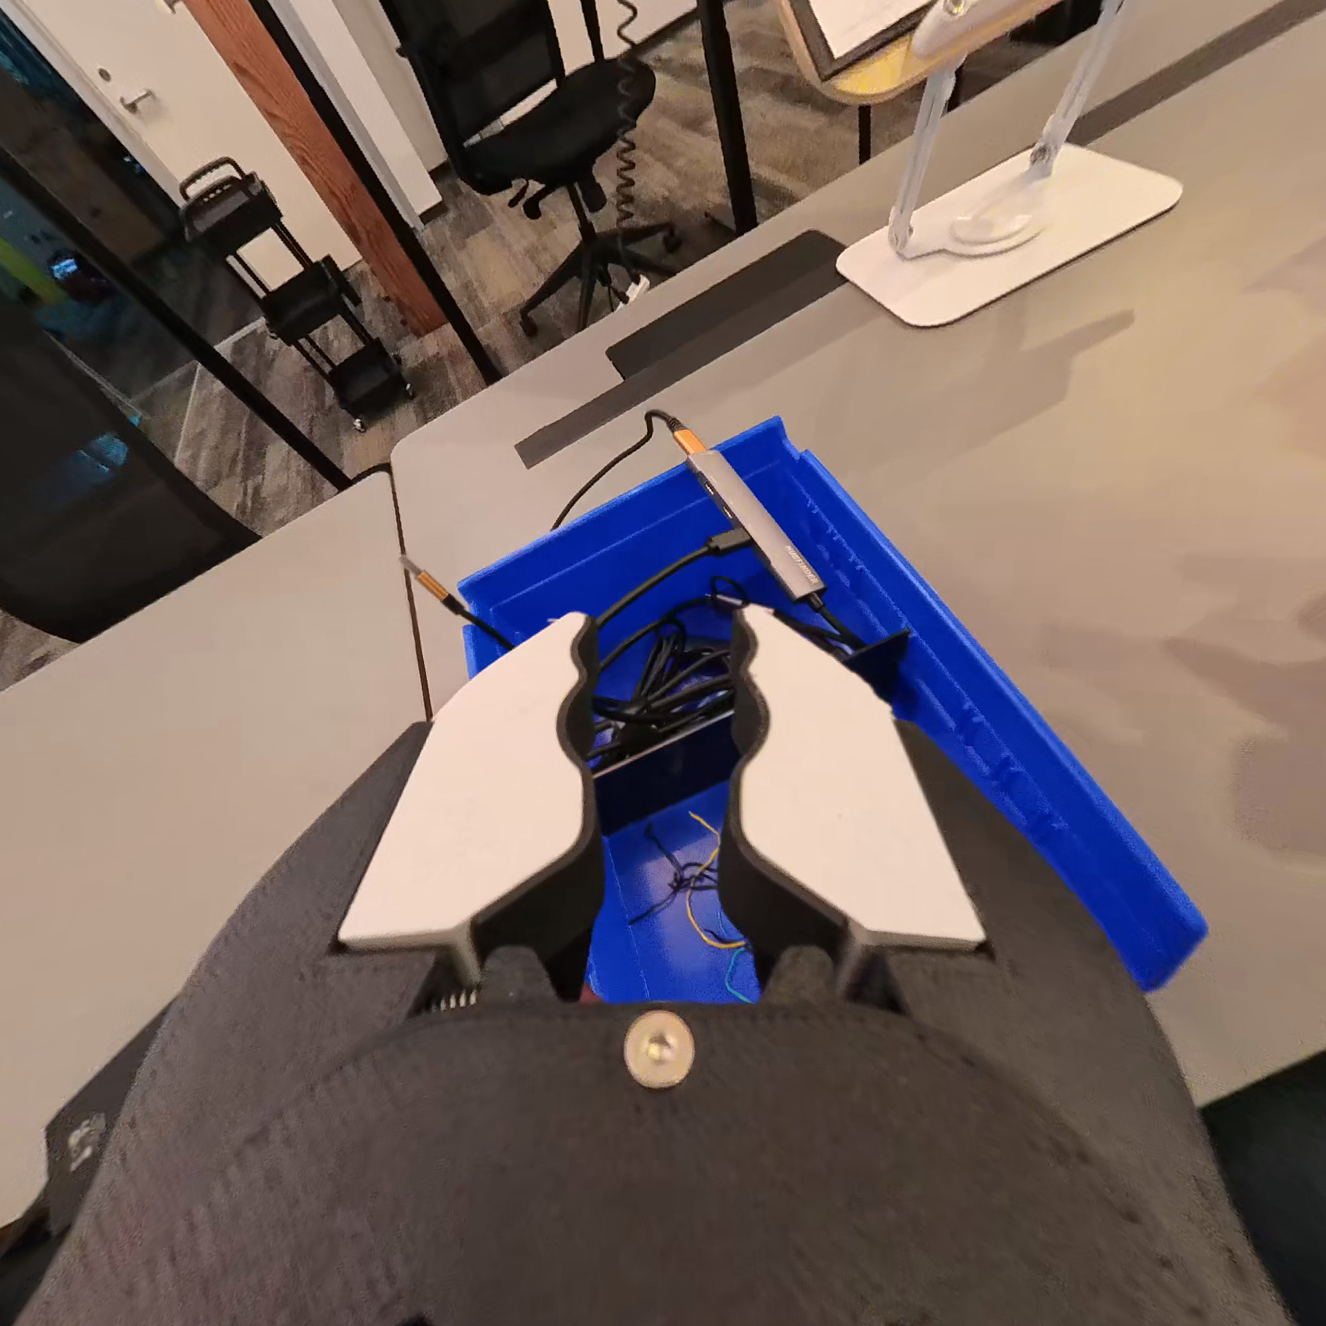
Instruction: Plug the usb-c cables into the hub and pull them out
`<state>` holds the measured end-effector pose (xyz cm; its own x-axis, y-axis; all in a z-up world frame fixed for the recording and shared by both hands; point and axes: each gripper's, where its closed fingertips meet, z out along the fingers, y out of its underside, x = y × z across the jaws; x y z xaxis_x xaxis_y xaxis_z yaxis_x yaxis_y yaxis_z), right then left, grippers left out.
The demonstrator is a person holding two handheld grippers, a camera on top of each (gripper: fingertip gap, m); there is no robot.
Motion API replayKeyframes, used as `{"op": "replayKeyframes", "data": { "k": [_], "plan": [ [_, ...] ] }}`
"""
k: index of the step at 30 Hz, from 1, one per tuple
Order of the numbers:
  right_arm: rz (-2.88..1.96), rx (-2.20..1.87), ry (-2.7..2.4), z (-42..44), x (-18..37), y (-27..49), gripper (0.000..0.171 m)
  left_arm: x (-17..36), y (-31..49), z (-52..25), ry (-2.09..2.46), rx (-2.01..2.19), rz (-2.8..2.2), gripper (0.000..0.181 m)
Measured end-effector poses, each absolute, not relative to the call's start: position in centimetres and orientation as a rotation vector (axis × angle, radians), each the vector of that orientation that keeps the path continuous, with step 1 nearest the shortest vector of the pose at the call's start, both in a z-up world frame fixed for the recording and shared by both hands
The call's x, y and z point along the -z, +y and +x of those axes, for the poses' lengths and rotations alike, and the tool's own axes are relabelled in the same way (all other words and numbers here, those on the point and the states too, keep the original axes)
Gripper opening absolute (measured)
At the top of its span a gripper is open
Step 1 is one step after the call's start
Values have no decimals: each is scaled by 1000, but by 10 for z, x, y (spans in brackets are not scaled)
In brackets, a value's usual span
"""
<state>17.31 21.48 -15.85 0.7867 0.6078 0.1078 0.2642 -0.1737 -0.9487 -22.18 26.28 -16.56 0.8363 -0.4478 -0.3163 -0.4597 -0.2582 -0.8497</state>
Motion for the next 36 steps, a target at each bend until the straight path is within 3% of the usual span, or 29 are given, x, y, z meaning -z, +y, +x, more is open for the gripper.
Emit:
{"op": "replayKeyframes", "data": {
  "k": [11, 20, 26, 29, 36],
  "plan": [
    [-1882, -415, -806, 127, 260, 228, 50, 201, 312, -186, 812, 143, -2054, 50],
    [-1887, -435, -831, 133, 279, 222, 48, 236, 341, -166, 1262, -57, -2208, 55],
    [-1877, -427, -858, 133, 288, 217, 46, 256, 354, -184, 1604, -475, -2052, 41],
    [-1868, -429, -864, 131, 289, 217, 45, 266, 361, -188, 1547, -516, -2050, 14],
    [-1841, -390, -912, 127, 292, 213, 43, 252, 366, -193, 1425, -584, -1940, 9]
  ]
}}
